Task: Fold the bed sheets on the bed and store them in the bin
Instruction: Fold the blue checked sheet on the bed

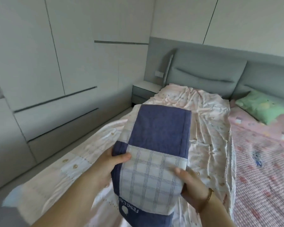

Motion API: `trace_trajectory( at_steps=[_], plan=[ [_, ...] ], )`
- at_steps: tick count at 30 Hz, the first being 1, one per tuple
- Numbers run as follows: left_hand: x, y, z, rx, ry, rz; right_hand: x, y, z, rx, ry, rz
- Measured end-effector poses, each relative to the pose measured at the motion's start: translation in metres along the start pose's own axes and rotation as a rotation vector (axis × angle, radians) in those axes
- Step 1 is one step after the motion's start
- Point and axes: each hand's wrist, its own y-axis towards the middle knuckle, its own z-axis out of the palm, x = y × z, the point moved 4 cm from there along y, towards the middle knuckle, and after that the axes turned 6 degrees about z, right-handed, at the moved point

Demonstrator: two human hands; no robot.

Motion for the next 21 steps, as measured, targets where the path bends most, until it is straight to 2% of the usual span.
trace_trajectory(
  at_steps=[3,7,14,18,21],
  plan=[
    [-0.019,-0.034,-0.002,-0.033,0.073,0.108,0.012,-0.002,0.013,0.011,0.193,-0.037],
    [-0.031,-0.07,-0.017,-0.028,0.151,0.116,0.01,0.006,0.035,0.01,0.099,-0.015],
    [-0.039,-0.108,-0.097,-0.444,0.077,0.157,-0.017,0.031,0.12,0.175,0.02,-0.019],
    [-0.052,-0.131,-0.151,-0.563,0.03,0.192,-0.035,0.052,0.18,0.26,0.023,0.05],
    [-0.066,-0.155,-0.217,-0.648,0.012,0.211,-0.062,0.074,0.251,0.325,-0.007,0.096]
  ],
)
